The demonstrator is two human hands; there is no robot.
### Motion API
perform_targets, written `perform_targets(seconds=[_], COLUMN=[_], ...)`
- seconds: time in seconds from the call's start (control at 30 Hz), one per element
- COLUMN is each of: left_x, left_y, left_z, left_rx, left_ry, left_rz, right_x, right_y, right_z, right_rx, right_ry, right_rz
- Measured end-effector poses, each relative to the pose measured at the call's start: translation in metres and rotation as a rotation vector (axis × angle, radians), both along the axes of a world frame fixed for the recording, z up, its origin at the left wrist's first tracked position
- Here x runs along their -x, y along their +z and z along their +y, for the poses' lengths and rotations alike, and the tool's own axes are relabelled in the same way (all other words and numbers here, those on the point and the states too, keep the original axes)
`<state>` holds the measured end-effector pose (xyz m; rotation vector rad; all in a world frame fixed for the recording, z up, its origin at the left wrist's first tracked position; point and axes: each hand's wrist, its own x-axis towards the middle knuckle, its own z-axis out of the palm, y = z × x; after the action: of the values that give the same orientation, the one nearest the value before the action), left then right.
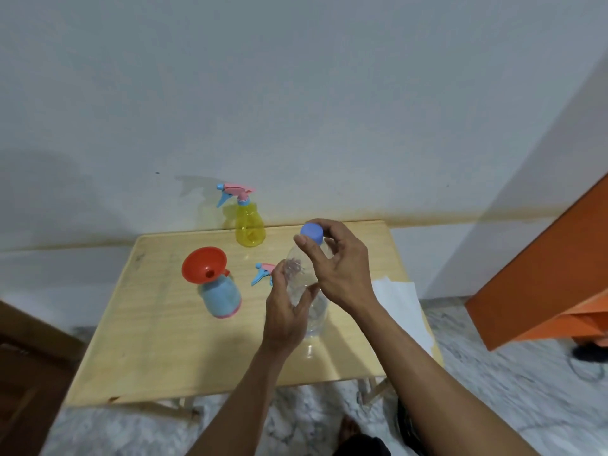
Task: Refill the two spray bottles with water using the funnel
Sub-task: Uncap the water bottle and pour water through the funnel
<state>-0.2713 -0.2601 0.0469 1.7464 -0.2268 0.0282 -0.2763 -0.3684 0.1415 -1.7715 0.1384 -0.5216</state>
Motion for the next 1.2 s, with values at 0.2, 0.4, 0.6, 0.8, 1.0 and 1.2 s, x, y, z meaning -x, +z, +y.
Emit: perform_targets(seconds=[0.2, 0.4, 0.6, 0.8, 1.0, 1.2], left_x=[0.003, 0.005, 0.008, 0.009, 0.009, 0.008], left_y=[0.004, 0.007, 0.010, 0.009, 0.009, 0.009], left_z=[0.000, 0.000, -0.001, -0.001, -0.001, -0.002], left_rx=[-0.023, -0.026, -0.053, -0.036, -0.040, -0.054], left_ry=[-0.003, 0.005, 0.015, 0.010, 0.001, 0.013], left_rz=[-0.017, -0.002, 0.015, 0.019, 0.016, -0.001], right_x=[0.001, 0.002, 0.002, 0.007, 0.008, 0.003], right_y=[0.004, 0.007, 0.012, 0.015, 0.020, 0.034], right_z=[-0.007, -0.005, -0.024, -0.014, -0.018, -0.022], right_rx=[-0.043, 0.027, 0.124, 0.092, 0.308, 0.482], right_ry=[0.028, -0.002, 0.175, 0.037, 0.060, 0.069], right_rz=[0.007, 0.003, 0.084, 0.008, 0.005, -0.001])
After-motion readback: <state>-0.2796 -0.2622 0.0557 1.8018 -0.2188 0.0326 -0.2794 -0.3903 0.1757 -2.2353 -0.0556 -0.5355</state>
